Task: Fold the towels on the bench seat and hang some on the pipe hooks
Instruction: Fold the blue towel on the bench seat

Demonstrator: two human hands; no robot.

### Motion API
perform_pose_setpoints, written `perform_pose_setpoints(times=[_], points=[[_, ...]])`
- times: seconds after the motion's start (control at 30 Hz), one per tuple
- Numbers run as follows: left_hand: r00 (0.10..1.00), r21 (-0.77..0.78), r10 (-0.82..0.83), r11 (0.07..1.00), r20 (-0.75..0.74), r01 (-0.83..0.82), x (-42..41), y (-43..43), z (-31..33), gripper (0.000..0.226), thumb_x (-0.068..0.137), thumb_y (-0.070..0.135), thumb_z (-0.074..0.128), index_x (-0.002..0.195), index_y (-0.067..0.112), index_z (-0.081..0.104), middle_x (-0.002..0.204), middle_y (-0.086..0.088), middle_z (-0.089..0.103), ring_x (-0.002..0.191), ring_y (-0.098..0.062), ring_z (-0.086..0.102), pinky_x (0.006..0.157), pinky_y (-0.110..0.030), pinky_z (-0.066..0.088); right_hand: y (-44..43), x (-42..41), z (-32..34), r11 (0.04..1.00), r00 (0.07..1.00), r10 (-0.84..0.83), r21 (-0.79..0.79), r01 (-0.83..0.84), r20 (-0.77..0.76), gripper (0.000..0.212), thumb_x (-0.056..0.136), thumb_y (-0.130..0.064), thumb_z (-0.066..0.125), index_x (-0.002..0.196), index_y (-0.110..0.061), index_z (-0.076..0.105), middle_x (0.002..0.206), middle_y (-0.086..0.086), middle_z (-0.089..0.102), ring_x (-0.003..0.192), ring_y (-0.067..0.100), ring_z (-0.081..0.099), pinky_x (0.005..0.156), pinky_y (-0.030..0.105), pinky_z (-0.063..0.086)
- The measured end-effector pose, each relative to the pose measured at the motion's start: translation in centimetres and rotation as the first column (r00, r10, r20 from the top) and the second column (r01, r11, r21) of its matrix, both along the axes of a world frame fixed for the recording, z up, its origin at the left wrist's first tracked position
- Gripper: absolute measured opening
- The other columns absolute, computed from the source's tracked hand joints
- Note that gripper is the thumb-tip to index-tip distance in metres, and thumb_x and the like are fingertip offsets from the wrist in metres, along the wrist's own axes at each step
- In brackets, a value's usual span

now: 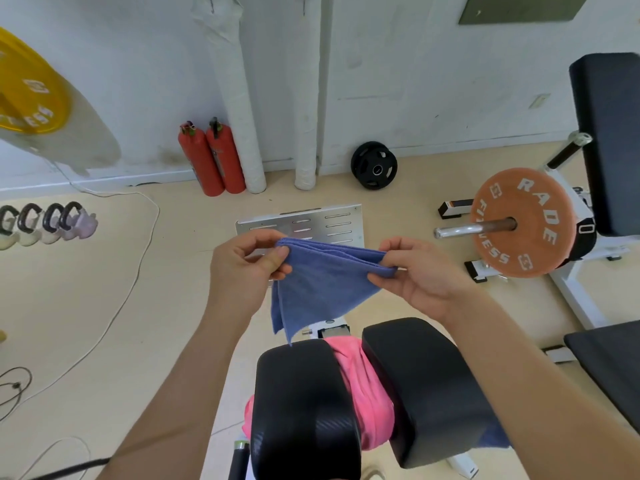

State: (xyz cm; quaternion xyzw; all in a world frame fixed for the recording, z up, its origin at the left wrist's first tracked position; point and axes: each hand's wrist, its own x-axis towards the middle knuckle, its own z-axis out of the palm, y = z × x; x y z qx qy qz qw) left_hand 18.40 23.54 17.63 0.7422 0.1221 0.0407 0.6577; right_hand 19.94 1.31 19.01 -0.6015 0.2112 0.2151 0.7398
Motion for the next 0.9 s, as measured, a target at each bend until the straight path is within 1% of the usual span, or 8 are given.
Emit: perform_pose_setpoints(times=[0.1, 0.23, 0.37, 0.5, 0.63, 0.77, 0.83, 0.9], points=[[0.996, 0.079, -0.092, 0.993, -0.013, 0.093, 0.3, 0.4, -0.2, 0.026, 0.085, -0.003, 0.063, 0.085, 0.023, 0.067, 0.077, 0.009, 0.068, 0.063, -0.004, 0.065, 0.062, -0.018, 0.056, 0.1, 0.5, -0.5, 0.999, 0.999, 0.021, -0.046, -0.023, -0.042, 0.024, 0.082, 0.017, 0.046, 0.082, -0.001, 0.061, 0.09, 0.016, 0.059, 0.084, 0.024, 0.061, 0.067, 0.027, 0.06], [0.99, 0.102, -0.131, 0.985, -0.054, 0.136, 1.7, 1.1, -0.8, 0.026, 0.086, -0.003, 0.061, 0.098, 0.017, 0.071, 0.085, 0.008, 0.069, 0.074, -0.005, 0.066, 0.07, -0.018, 0.056, 2.2, 2.1, -1.1, 0.94, 0.993, 0.08, -0.339, -0.045, 0.092, 0.031, 0.077, 0.015, 0.043, 0.071, -0.004, 0.067, 0.079, 0.015, 0.061, 0.074, 0.02, 0.058, 0.075, 0.031, 0.057], [0.998, 0.082, -0.055, 0.995, -0.002, 0.055, 2.5, 2.7, -0.2, 0.021, 0.082, -0.002, 0.066, 0.091, 0.016, 0.072, 0.088, 0.0, 0.072, 0.077, -0.012, 0.067, 0.07, -0.02, 0.054, 4.3, 2.6, 0.4, 0.849, 0.952, 0.134, -0.527, 0.033, 0.276, 0.035, 0.076, 0.007, 0.047, 0.067, -0.019, 0.069, 0.064, -0.002, 0.062, 0.057, 0.005, 0.053, 0.052, 0.012, 0.041], [0.995, 0.14, -0.074, 0.988, 0.065, 0.065, -0.4, 4.3, -0.3, 0.026, 0.078, -0.006, 0.068, 0.085, 0.018, 0.072, 0.084, -0.002, 0.073, 0.074, -0.013, 0.068, 0.069, -0.022, 0.055, 4.8, -0.4, 0.3, 0.85, 0.919, 0.158, -0.524, 0.06, 0.361, 0.036, 0.077, 0.007, 0.05, 0.069, -0.022, 0.07, 0.065, -0.005, 0.062, 0.043, -0.003, 0.045, 0.043, 0.009, 0.033], [0.988, 0.174, -0.144, 0.973, -0.063, 0.153, -7.1, 4.8, -5.9, 0.049, 0.069, -0.017, 0.067, 0.067, 0.032, 0.072, 0.078, 0.006, 0.069, 0.074, -0.013, 0.064, 0.071, -0.026, 0.052, 5.0, -7.2, -5.7, 0.838, 0.963, 0.143, -0.545, 0.004, 0.227, 0.038, 0.077, 0.012, 0.053, 0.066, -0.021, 0.07, 0.096, -0.005, 0.066, 0.081, 0.009, 0.06, 0.063, 0.011, 0.04], [0.95, 0.21, -0.147, 0.955, -0.276, 0.209, -15.6, 3.8, -13.9, 0.049, 0.058, -0.013, 0.057, 0.06, 0.034, 0.069, 0.078, 0.014, 0.068, 0.073, -0.007, 0.065, 0.077, -0.036, 0.053, 4.4, -14.8, -12.4, 0.865, 0.989, 0.03, -0.492, -0.098, -0.144, 0.038, 0.076, 0.017, 0.049, 0.072, -0.012, 0.074, 0.086, 0.007, 0.071, 0.069, 0.017, 0.061, 0.062, 0.023, 0.048], [0.931, 0.239, -0.114, 0.949, -0.347, 0.206, -19.0, 3.2, -16.5, 0.047, 0.055, -0.014, 0.054, 0.058, 0.03, 0.068, 0.075, 0.014, 0.067, 0.071, -0.007, 0.064, 0.084, -0.035, 0.049, 4.3, -17.5, -14.5, 0.863, 0.97, 0.066, -0.475, -0.172, -0.232, 0.038, 0.077, 0.017, 0.051, 0.07, -0.014, 0.072, 0.081, 0.006, 0.069, 0.063, 0.011, 0.056, 0.058, 0.019, 0.043], [0.916, 0.256, -0.094, 0.944, -0.389, 0.206, -21.3, 2.7, -17.9, 0.051, 0.053, -0.02, 0.053, 0.058, 0.029, 0.068, 0.075, 0.014, 0.067, 0.071, -0.008, 0.062, 0.079, -0.026, 0.047, 4.1, -19.1, -15.5, 0.855, 0.957, 0.091, -0.471, -0.217, -0.277, 0.038, 0.078, 0.015, 0.053, 0.068, -0.016, 0.071, 0.075, 0.004, 0.067, 0.061, 0.012, 0.053, 0.054, 0.017, 0.04]])
